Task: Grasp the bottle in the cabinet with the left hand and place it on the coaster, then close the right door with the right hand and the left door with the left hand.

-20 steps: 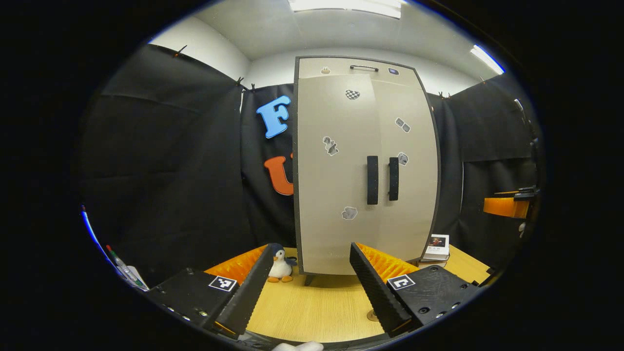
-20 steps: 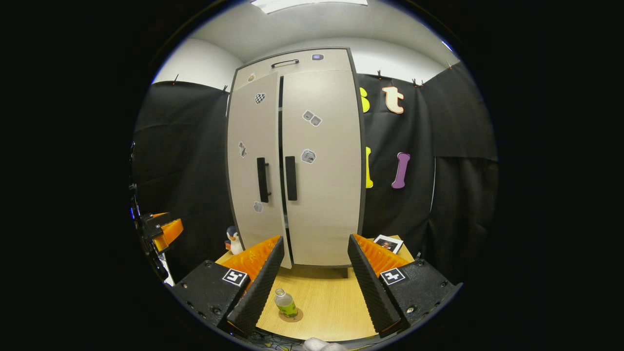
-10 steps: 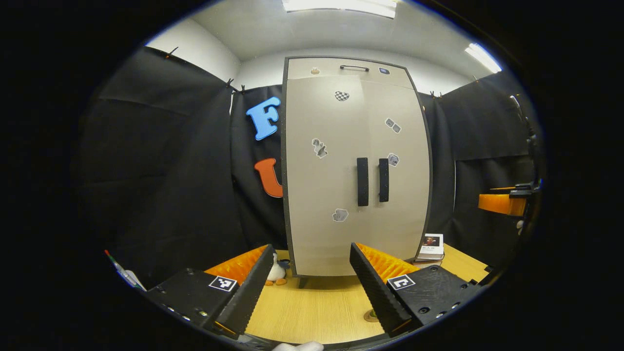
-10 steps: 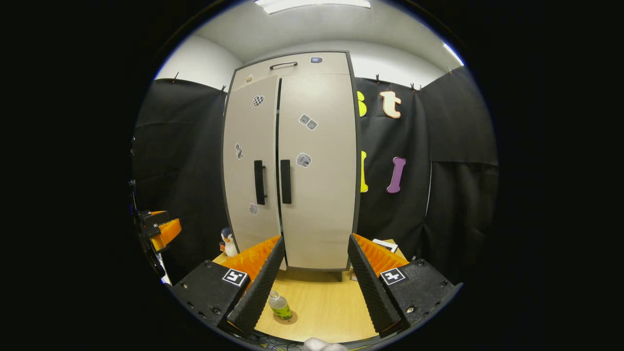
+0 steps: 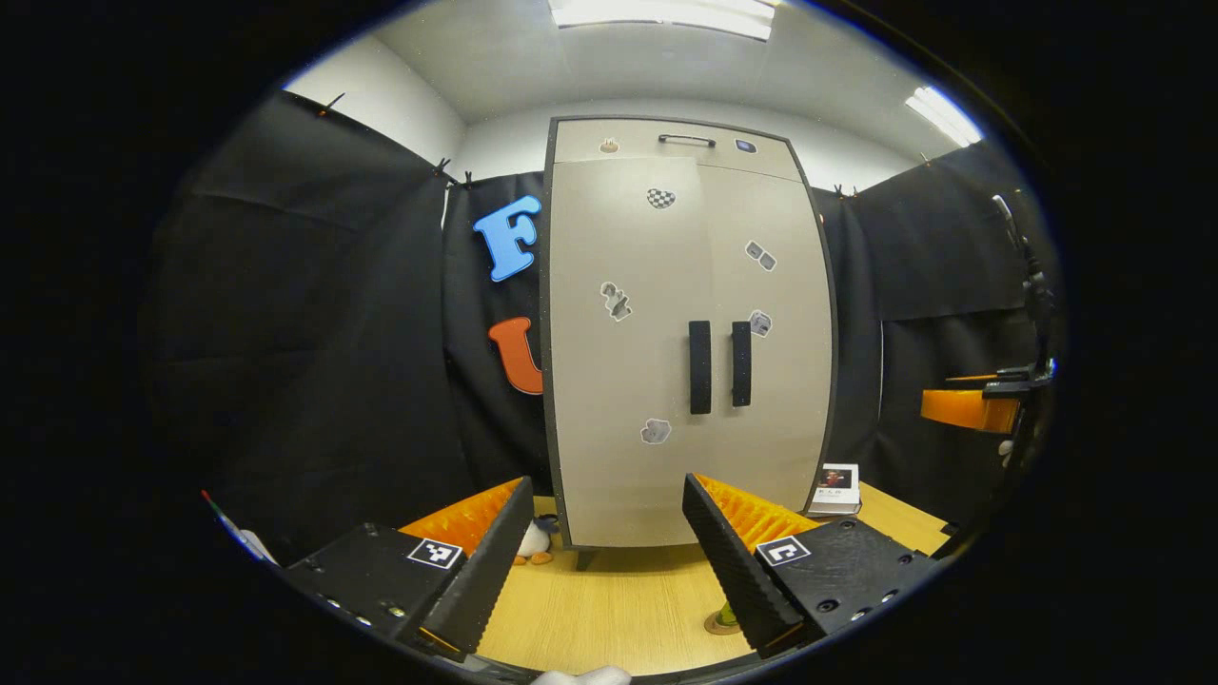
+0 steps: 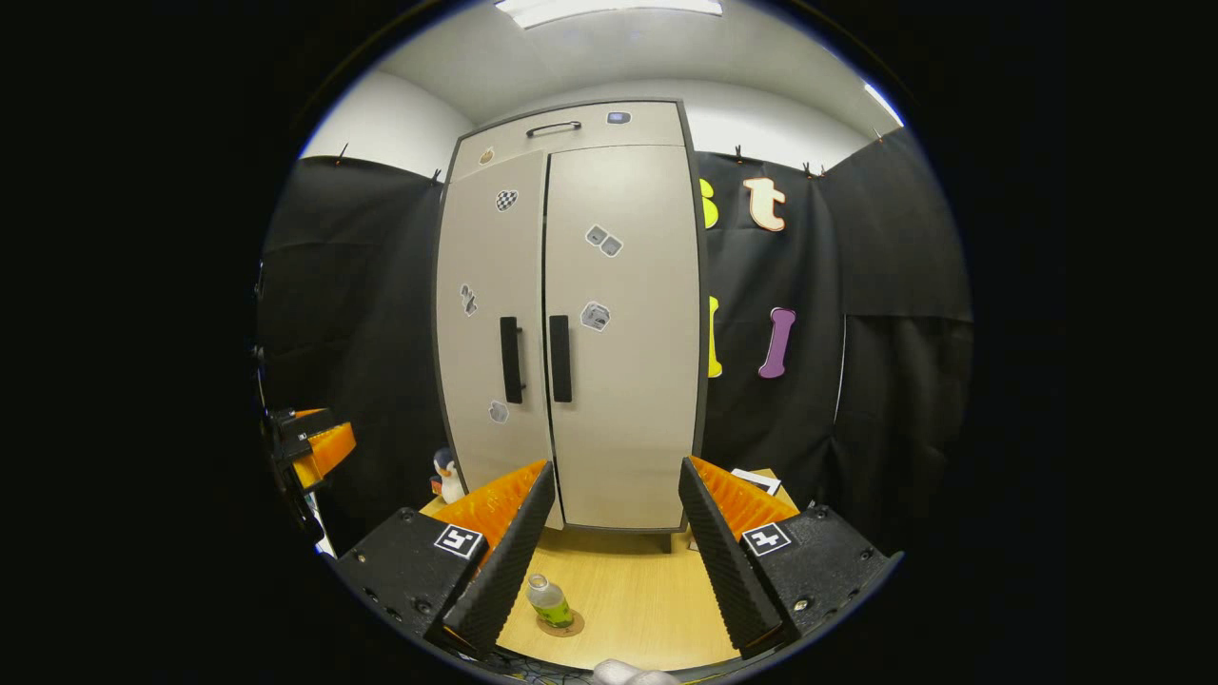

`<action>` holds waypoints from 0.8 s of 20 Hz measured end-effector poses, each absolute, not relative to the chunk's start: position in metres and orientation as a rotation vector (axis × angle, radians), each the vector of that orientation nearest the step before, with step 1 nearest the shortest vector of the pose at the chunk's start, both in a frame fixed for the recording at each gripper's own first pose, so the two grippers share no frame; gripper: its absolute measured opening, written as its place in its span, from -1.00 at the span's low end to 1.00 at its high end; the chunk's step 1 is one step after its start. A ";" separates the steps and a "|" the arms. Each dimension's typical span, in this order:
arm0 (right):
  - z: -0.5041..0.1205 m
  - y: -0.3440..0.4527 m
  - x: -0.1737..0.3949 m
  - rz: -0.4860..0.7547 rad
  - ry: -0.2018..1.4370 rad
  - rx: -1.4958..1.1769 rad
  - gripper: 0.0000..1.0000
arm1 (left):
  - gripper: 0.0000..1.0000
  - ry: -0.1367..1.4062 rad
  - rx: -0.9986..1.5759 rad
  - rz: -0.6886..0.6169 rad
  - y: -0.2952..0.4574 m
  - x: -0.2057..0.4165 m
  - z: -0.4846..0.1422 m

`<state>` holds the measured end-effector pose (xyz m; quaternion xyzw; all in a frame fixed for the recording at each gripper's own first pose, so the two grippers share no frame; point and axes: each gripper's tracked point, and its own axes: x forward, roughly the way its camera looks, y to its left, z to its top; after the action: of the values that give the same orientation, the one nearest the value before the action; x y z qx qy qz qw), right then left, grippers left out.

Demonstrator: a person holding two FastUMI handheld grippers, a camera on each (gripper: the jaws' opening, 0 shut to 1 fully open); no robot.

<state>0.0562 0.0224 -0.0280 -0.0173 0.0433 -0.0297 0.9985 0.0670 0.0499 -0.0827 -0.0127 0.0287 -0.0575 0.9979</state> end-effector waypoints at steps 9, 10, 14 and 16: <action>-0.034 0.017 0.042 -0.085 0.093 -0.023 0.63 | 0.92 0.074 -0.023 -0.125 0.048 0.062 -0.090; -0.035 0.017 0.040 -0.083 0.099 -0.018 0.63 | 0.92 0.073 -0.028 -0.125 0.047 0.060 -0.089; -0.033 0.010 0.036 -0.096 0.102 -0.038 0.63 | 0.92 0.071 -0.033 -0.136 0.040 0.059 -0.088; -0.033 0.010 0.036 -0.088 0.105 -0.032 0.63 | 0.92 0.070 -0.031 -0.134 0.038 0.058 -0.088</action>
<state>0.0355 0.0100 -0.0334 -0.0159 0.0524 -0.0440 0.9975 0.0576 0.0383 -0.0883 -0.0157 0.0349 -0.0667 0.9970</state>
